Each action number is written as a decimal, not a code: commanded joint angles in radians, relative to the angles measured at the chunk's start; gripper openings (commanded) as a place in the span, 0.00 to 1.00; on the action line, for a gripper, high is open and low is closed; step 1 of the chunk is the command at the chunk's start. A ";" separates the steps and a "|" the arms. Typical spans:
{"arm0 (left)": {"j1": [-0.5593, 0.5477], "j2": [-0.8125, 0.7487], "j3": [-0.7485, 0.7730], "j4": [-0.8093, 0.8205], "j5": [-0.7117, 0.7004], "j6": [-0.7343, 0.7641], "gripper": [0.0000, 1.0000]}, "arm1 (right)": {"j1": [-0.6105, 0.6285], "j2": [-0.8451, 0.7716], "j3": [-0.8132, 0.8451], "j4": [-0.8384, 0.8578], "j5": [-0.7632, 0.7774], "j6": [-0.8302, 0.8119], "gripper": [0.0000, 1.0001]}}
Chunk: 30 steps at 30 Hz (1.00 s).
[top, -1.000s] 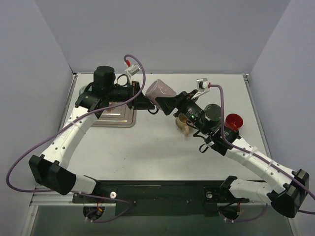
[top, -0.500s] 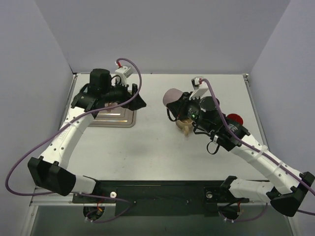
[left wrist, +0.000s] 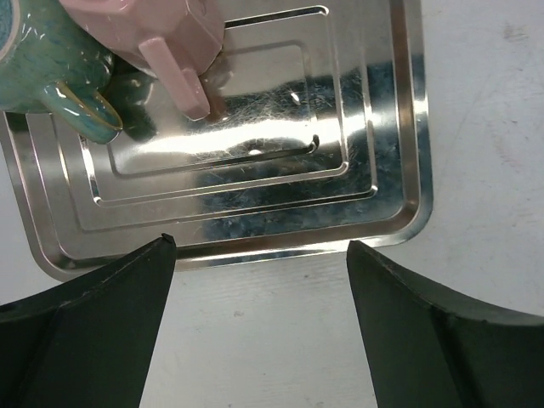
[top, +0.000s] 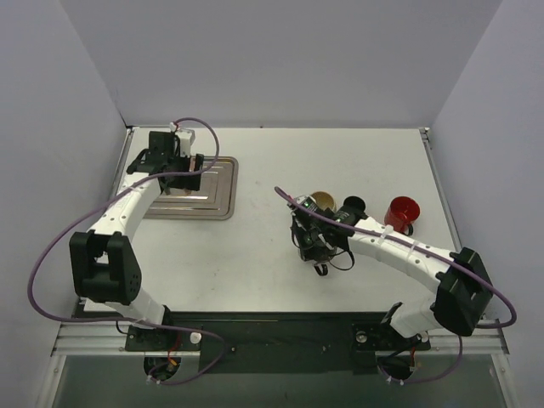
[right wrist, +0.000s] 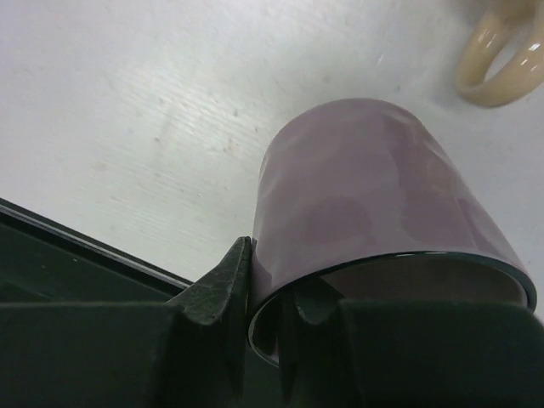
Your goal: Turn the mug right side up
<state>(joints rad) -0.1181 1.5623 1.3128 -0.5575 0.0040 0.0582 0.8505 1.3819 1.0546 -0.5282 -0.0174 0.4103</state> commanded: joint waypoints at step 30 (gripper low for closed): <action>0.084 0.512 0.278 0.229 -0.148 -0.052 0.14 | -0.031 -0.154 0.038 -0.154 0.106 0.002 0.66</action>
<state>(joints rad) -0.0441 2.0579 1.5356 -0.3286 -0.1806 0.0051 0.8131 1.3022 1.0435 -0.5980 0.0235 0.4000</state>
